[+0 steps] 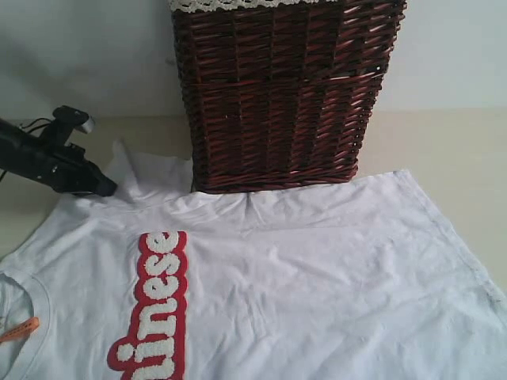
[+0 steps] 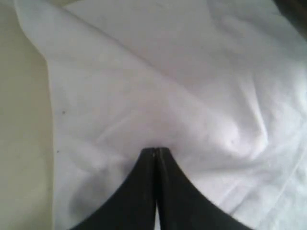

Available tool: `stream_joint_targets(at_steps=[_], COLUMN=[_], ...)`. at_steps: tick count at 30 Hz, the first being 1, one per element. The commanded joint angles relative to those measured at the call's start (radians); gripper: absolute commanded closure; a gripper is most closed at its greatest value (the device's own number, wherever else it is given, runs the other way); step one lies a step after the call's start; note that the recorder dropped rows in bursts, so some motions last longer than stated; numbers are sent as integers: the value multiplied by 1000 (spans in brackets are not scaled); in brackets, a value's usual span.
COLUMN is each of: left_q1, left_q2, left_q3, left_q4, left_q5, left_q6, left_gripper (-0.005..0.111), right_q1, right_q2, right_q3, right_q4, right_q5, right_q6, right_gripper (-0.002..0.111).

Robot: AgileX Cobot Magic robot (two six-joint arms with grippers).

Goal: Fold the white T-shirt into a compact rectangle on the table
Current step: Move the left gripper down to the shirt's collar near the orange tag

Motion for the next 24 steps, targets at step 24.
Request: stream_joint_targets(at_steps=[24], left_q1=[23], left_q2=[-97], left_q3=[83], left_q4=[116], left_q5=[-144], left_q6=[-157], left_gripper=[107], right_q1=[2], right_q2=[-7], right_q3=[5], right_q4=[-4], right_q5=[-1], right_q6=[-1], right_gripper=[91])
